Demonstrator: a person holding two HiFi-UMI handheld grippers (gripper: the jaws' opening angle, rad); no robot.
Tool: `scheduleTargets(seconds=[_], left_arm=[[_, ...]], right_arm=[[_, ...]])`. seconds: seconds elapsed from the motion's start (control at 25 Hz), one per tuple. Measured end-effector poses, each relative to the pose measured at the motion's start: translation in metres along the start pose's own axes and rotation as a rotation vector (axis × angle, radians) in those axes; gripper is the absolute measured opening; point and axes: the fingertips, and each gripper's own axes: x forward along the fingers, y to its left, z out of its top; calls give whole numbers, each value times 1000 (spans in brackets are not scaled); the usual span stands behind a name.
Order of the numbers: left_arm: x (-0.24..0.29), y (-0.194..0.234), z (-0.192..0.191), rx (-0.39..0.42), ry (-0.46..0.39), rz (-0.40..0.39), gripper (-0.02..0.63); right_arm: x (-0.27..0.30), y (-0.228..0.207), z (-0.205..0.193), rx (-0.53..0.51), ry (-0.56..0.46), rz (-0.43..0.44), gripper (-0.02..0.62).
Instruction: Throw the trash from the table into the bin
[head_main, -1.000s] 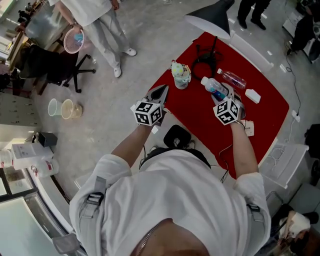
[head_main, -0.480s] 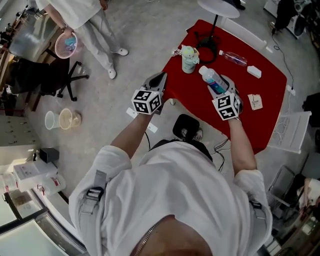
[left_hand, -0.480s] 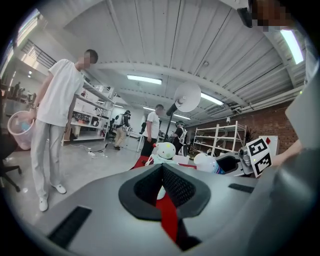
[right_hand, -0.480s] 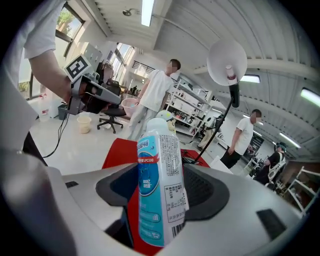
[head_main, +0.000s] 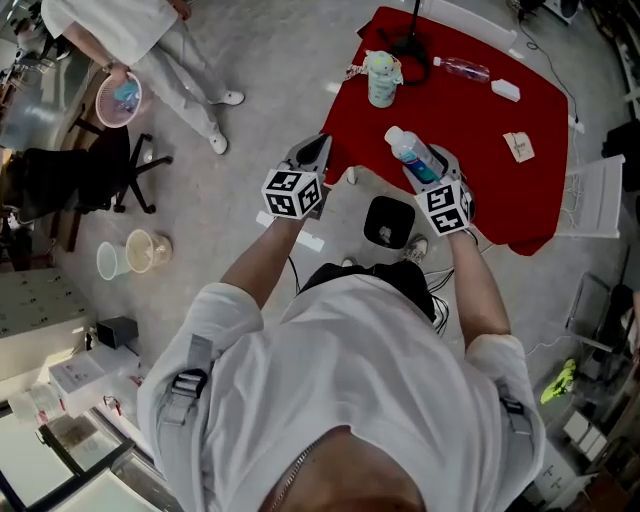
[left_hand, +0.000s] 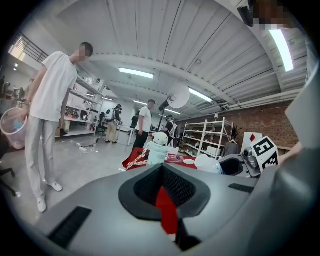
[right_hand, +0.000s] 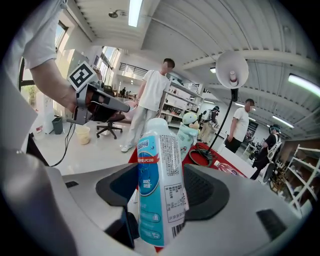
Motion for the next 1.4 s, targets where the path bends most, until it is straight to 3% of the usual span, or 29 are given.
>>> scheduleTargets(seconds=[0.36,0.84,1.08,1.4], left_arm=[[-9,-10,-39,-40,56,41,9],[-15,-19,-123,-101,178,116,9],[-8,-13,-183,-123,231,120,9],[5,7,-292,-140,289,119,9]], right_arm=[[-6,28,-38,30,59,79,288],[10,75,-128,100,161,207,288],[38,105,-193,132,225,244,288],[97,158,-296,179,292,273,288]])
